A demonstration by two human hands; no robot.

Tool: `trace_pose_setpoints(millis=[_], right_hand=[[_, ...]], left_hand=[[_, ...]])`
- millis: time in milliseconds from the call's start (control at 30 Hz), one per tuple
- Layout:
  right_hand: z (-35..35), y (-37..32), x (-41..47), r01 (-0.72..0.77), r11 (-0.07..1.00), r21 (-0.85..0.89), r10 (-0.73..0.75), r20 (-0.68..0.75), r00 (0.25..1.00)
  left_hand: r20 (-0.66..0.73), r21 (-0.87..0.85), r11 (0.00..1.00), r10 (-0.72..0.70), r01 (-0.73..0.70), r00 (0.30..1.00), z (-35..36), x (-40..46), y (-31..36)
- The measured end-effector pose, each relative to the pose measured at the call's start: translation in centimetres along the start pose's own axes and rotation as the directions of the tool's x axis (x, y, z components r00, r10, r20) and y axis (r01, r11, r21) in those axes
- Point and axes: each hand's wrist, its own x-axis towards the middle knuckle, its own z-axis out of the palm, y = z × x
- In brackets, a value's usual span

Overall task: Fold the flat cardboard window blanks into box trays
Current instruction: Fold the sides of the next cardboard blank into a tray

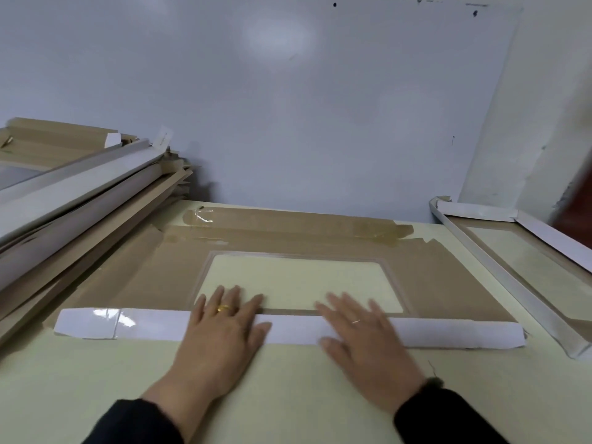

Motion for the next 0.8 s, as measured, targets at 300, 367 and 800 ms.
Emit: trace_pose_setpoints(millis=[300,367,800], right_hand=[[0.2,3.5,-0.2,-0.157,0.987,0.025,0.153,0.114,0.982],[-0.1,5.9,-0.9,-0.245,0.969,0.001,0.243,0.120,0.962],[-2.0,10.8,-3.7,-0.286,0.958,-0.007,0.273,-0.270,0.923]], left_hand=[[0.078,0.002,0.990,-0.140,0.140,0.987,-0.6,0.4,-3.7],[0.105,-0.008,0.981,-0.194,0.196,0.975,-1.0,0.4,-5.4],[0.101,0.068,0.895,-0.445,0.440,0.890,-2.2,-0.2,-11.7]])
